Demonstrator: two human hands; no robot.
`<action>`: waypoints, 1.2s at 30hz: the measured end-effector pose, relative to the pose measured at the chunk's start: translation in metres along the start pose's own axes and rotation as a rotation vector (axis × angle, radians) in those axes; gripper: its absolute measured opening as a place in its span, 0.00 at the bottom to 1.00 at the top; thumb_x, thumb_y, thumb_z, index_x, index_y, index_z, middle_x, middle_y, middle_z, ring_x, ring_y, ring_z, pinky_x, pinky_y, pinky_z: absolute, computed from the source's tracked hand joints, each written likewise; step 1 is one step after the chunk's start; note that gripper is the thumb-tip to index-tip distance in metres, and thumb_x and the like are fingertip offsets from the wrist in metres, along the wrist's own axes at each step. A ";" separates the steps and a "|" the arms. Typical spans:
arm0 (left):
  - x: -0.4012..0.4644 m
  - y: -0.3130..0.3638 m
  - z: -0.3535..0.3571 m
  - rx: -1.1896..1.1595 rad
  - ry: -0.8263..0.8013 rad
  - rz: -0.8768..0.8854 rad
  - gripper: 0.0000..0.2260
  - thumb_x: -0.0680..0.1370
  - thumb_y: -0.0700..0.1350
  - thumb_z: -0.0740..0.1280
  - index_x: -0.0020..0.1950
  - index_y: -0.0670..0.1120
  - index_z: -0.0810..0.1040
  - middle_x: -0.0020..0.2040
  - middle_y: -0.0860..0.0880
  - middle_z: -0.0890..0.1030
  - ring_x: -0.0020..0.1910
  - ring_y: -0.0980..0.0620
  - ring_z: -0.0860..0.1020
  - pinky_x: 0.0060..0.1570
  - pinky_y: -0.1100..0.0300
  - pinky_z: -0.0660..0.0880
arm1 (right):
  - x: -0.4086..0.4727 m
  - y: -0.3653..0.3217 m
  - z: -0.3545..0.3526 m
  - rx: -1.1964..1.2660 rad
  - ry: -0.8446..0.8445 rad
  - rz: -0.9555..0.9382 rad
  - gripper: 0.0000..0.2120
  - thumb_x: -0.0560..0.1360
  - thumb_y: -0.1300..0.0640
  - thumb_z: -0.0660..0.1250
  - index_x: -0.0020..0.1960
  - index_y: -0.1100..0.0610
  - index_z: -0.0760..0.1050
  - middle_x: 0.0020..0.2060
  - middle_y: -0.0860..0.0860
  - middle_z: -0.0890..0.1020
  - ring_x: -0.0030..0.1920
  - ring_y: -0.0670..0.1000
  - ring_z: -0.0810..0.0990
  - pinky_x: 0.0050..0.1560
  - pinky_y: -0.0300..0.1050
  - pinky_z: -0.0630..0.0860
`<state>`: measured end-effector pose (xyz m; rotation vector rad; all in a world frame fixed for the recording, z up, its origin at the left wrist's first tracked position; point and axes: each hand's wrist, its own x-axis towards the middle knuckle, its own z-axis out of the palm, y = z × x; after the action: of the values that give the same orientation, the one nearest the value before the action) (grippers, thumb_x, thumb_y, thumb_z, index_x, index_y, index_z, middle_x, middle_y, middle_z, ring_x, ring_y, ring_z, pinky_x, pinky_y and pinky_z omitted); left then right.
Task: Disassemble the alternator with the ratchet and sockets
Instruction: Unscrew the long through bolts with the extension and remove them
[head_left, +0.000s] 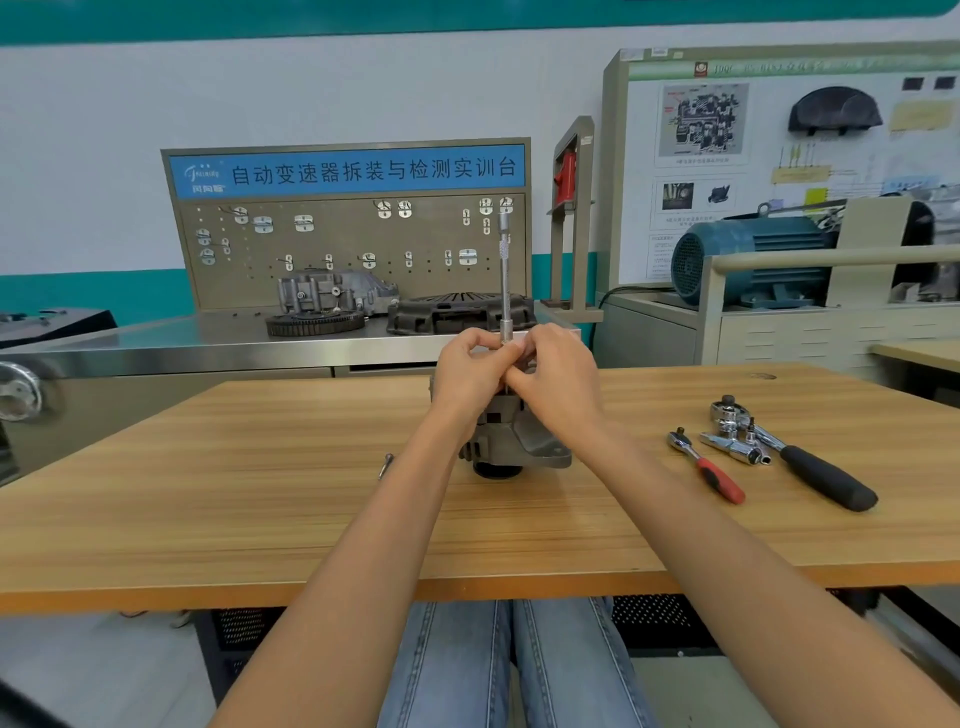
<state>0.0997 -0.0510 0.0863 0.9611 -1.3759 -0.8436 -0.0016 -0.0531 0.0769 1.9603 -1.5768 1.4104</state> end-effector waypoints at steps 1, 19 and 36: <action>-0.001 0.001 0.000 0.006 -0.001 0.000 0.05 0.75 0.45 0.72 0.42 0.47 0.77 0.48 0.42 0.83 0.51 0.44 0.82 0.55 0.46 0.78 | -0.001 -0.001 0.000 0.005 0.008 0.005 0.08 0.72 0.52 0.69 0.39 0.54 0.72 0.39 0.48 0.74 0.43 0.47 0.70 0.41 0.41 0.68; -0.007 -0.010 0.010 0.293 0.150 0.222 0.08 0.79 0.45 0.63 0.49 0.43 0.81 0.44 0.50 0.82 0.43 0.55 0.78 0.39 0.64 0.69 | -0.013 -0.009 -0.002 0.015 0.034 -0.017 0.07 0.77 0.56 0.64 0.45 0.56 0.80 0.39 0.47 0.71 0.46 0.46 0.65 0.48 0.43 0.65; -0.006 0.002 -0.011 0.114 -0.030 0.064 0.03 0.75 0.42 0.71 0.42 0.46 0.82 0.44 0.45 0.84 0.49 0.47 0.82 0.57 0.47 0.78 | -0.017 -0.008 0.005 -0.033 0.081 -0.035 0.06 0.74 0.54 0.67 0.40 0.52 0.72 0.40 0.45 0.69 0.47 0.44 0.64 0.50 0.40 0.62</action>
<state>0.1106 -0.0440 0.0858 0.9897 -1.4861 -0.7403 0.0084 -0.0435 0.0640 1.8786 -1.5135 1.4222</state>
